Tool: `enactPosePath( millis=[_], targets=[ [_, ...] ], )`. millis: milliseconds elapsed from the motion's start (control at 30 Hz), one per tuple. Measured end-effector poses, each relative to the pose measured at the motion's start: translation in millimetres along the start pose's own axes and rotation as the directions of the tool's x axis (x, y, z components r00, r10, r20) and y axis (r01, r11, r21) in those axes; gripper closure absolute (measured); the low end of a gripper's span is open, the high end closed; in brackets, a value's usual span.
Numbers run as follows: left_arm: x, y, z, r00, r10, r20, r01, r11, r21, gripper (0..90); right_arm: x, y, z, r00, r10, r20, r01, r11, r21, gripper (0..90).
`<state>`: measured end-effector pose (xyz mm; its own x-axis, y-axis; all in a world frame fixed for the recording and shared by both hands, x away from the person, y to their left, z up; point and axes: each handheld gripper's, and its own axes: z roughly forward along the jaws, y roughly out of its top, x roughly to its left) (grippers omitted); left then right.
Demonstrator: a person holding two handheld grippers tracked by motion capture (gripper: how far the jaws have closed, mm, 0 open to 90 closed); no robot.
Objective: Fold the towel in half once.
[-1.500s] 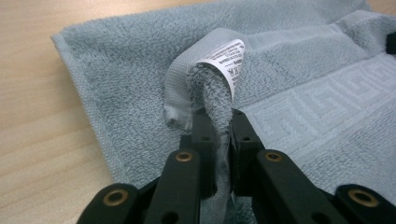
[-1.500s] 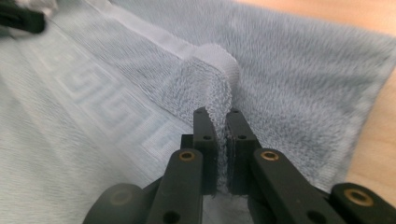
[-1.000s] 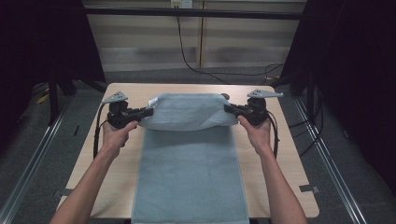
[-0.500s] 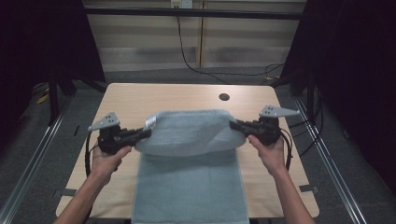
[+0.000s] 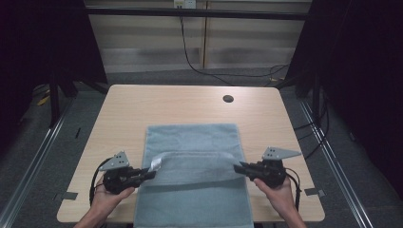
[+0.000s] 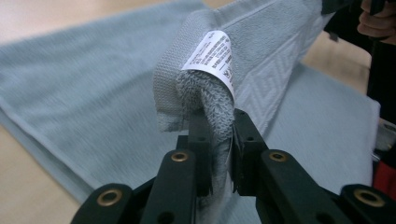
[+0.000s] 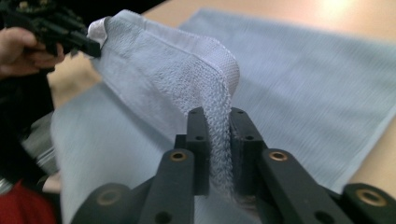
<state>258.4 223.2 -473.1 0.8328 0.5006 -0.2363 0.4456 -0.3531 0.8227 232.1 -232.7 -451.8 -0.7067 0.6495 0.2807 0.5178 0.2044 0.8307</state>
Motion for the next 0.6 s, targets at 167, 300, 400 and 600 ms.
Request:
enactPosePath(
  millis=[167, 300, 400, 600],
  targets=[
    [-4.7, -16.0, -3.7, 0.9990, -0.018, 0.040, 0.017, 0.9992, 0.036, 76.3, 14.0, -30.9, -0.7, 0.9997, 0.010, -0.021, -0.008, 0.997, 0.079, 74.0],
    [-11.3, -21.8, -13.3, 0.9976, -0.026, 0.064, 0.025, 0.9994, 0.024, 71.9, 26.0, -46.7, -12.0, 0.9993, 0.017, -0.033, -0.013, 0.995, 0.098, 68.4],
    [-13.2, -19.8, -25.7, 0.9976, -0.041, 0.057, 0.042, 0.9986, -0.031, 67.5, 34.6, -54.2, -22.0, 1.0000, 0.006, -0.005, -0.005, 0.994, 0.106, 63.9],
    [-2.3, -14.2, -30.5, 0.9974, -0.069, 0.023, 0.070, 0.9950, -0.071, 65.2, 28.2, -48.5, -40.2, 0.9996, 0.027, 0.013, -0.027, 0.999, 0.019, 60.6]
  ],
)
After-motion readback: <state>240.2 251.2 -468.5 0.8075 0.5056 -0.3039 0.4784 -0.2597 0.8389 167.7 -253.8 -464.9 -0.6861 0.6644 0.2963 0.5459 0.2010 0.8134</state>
